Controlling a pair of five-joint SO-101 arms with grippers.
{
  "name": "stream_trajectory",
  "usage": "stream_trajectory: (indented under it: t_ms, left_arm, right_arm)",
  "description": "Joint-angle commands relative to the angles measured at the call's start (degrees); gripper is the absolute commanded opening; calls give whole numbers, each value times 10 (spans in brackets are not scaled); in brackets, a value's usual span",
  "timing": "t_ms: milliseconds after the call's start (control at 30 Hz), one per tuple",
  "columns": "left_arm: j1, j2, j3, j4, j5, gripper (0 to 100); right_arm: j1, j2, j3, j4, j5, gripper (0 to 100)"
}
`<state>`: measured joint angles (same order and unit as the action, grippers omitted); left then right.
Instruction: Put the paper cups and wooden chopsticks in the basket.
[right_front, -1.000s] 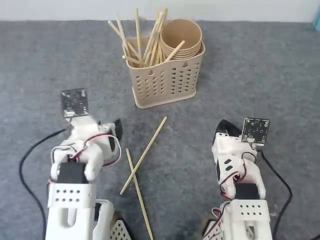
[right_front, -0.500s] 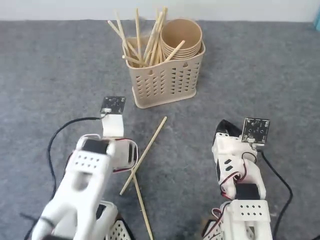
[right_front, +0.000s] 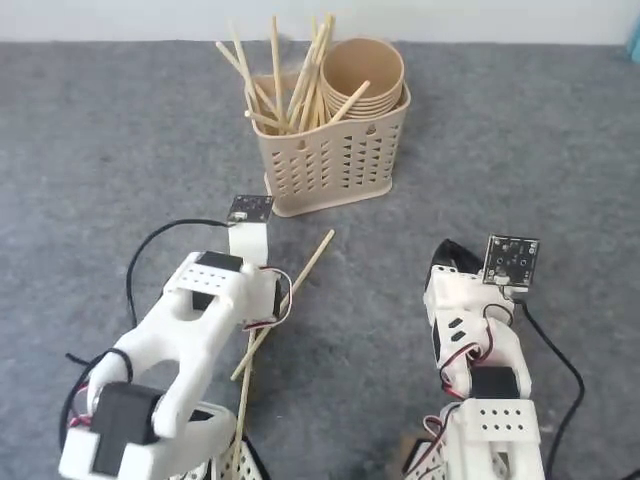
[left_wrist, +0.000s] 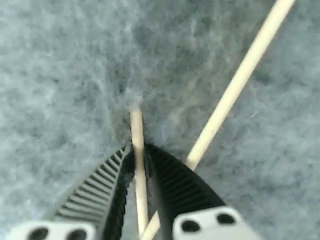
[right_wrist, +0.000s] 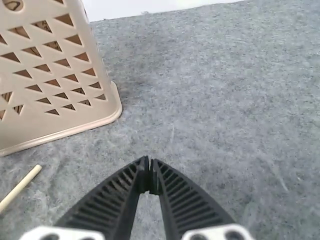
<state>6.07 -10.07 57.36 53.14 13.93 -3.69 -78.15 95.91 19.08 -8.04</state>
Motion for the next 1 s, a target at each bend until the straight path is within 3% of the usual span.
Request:
stream_trajectory:
  t_ms: [0,233,467,633,800,967]
  left_arm:
    - [-8,39,-10,-28,-6,13]
    - [-9,7,-11,-10,-6,13]
    - [-5,-181,-76,167,-6,13]
    - [-5,-318,-123,242,-9,13]
    - [-11,-436,-134,235,-9,13]
    - [-11,-564,-66,147,-4,13]
  right_arm:
    - [7,-10,10,6,1,7]
    - [7,-10,10,6,2,7]
    - [7,-10,10,7,2,7]
    - [7,-9,10,7,2,7]
    - [0,-15,10,26,1,7]
    - [-46,-15,6,42,-1,7]
